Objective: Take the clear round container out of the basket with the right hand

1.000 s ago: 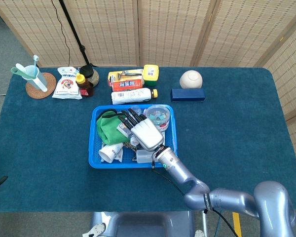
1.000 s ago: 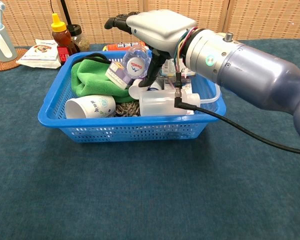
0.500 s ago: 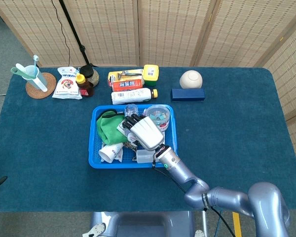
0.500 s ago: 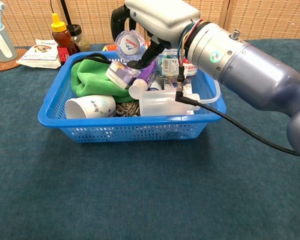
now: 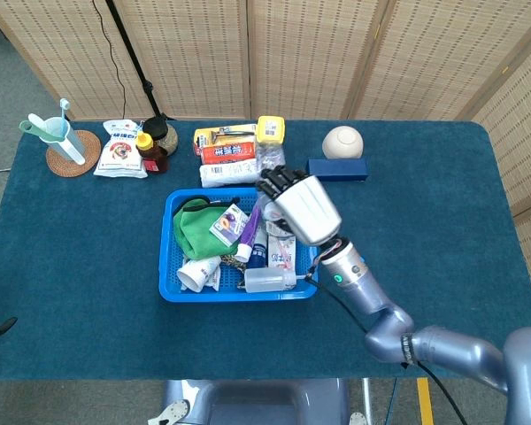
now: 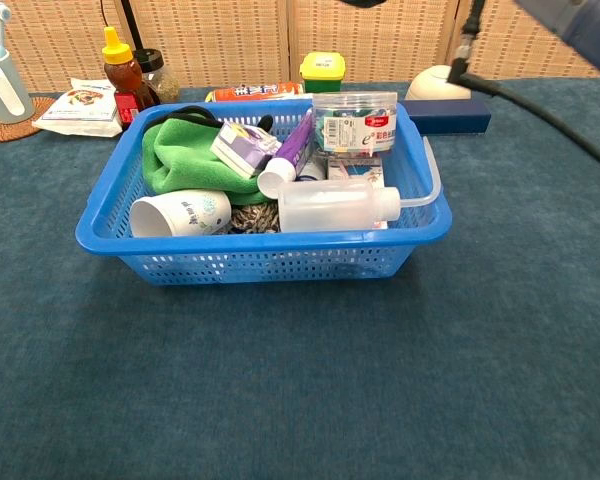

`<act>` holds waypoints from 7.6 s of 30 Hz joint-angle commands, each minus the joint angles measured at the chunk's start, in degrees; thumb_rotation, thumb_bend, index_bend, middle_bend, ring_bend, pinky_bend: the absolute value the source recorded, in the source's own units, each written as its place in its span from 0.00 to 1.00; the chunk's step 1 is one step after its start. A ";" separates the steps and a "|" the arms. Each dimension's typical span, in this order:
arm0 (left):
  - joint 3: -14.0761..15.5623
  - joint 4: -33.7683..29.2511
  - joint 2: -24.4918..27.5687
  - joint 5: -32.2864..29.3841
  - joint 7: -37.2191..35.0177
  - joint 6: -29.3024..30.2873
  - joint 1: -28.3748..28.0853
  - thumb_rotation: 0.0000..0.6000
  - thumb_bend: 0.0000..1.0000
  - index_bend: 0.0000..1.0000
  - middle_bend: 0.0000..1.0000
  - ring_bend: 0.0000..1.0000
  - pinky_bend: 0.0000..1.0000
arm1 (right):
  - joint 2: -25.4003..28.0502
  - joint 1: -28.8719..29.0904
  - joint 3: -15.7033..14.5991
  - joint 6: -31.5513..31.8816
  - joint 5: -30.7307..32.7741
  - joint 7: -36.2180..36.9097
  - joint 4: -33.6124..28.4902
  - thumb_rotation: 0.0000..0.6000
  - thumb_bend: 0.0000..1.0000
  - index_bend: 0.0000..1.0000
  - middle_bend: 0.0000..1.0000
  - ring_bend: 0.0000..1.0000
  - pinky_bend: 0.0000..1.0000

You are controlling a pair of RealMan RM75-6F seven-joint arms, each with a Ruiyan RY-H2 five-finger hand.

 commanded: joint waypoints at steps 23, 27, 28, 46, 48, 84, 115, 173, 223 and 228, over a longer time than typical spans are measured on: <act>0.24 -2.48 -0.36 -0.09 4.59 -1.24 -0.58 1.00 0.00 0.00 0.00 0.00 0.00 | 2.95 -8.46 -12.92 -9.26 -0.99 18.68 24.67 1.00 0.54 0.42 0.33 0.23 0.39; 0.20 -2.31 -0.29 -0.22 4.21 -1.34 -0.63 1.00 0.00 0.00 0.00 0.00 0.00 | 4.49 -8.58 -14.05 -12.56 -0.36 16.51 22.87 1.00 0.53 0.10 0.03 0.00 0.19; 0.20 -2.26 -0.27 -0.22 4.13 -1.34 -0.63 1.00 0.00 0.00 0.00 0.00 0.00 | 5.07 -8.62 -14.14 -13.40 0.09 15.30 21.89 1.00 0.53 0.05 0.00 0.00 0.15; 0.51 -1.83 -0.02 0.52 3.12 -0.32 -0.22 1.00 0.00 0.00 0.00 0.00 0.00 | 20.58 -12.85 -11.71 -11.02 6.05 -1.12 -9.89 1.00 0.00 0.00 0.00 0.00 0.00; 0.50 -1.77 0.00 0.50 2.96 -0.24 -0.18 1.00 0.00 0.00 0.00 0.00 0.00 | 21.87 -12.83 -10.99 -10.64 5.69 0.40 -12.13 1.00 0.00 0.00 0.00 0.00 0.00; -0.15 -1.86 -0.06 -2.25 3.57 -2.98 -0.98 1.00 0.00 0.00 0.00 0.00 0.00 | 14.23 19.17 -7.73 -42.17 50.97 7.06 -4.16 1.00 0.00 0.00 0.00 0.00 0.00; -0.51 -2.02 -0.10 -3.26 4.05 -4.24 -1.37 1.00 0.00 0.00 0.00 0.00 0.00 | 7.27 20.23 -8.73 -40.12 48.64 10.73 4.30 1.00 0.22 0.17 0.22 0.17 0.27; 0.46 -3.84 -0.19 -0.73 6.66 -3.48 -1.45 1.00 0.00 0.00 0.00 0.00 0.00 | 21.12 -1.79 -7.73 -34.54 23.15 29.14 0.27 1.00 0.56 0.41 0.46 0.40 0.57; 0.84 -3.24 -1.81 -0.71 6.70 1.87 1.81 1.00 0.00 0.00 0.00 0.00 0.00 | 23.61 -33.08 -16.35 14.83 -9.05 21.26 -1.22 1.00 0.09 0.00 0.00 0.00 0.00; 0.90 -2.28 -2.25 -0.78 6.16 2.15 2.23 1.00 0.00 0.00 0.00 0.00 0.00 | 21.85 -38.26 -17.43 20.39 -8.26 18.62 -1.47 1.00 0.05 0.00 0.00 0.00 0.00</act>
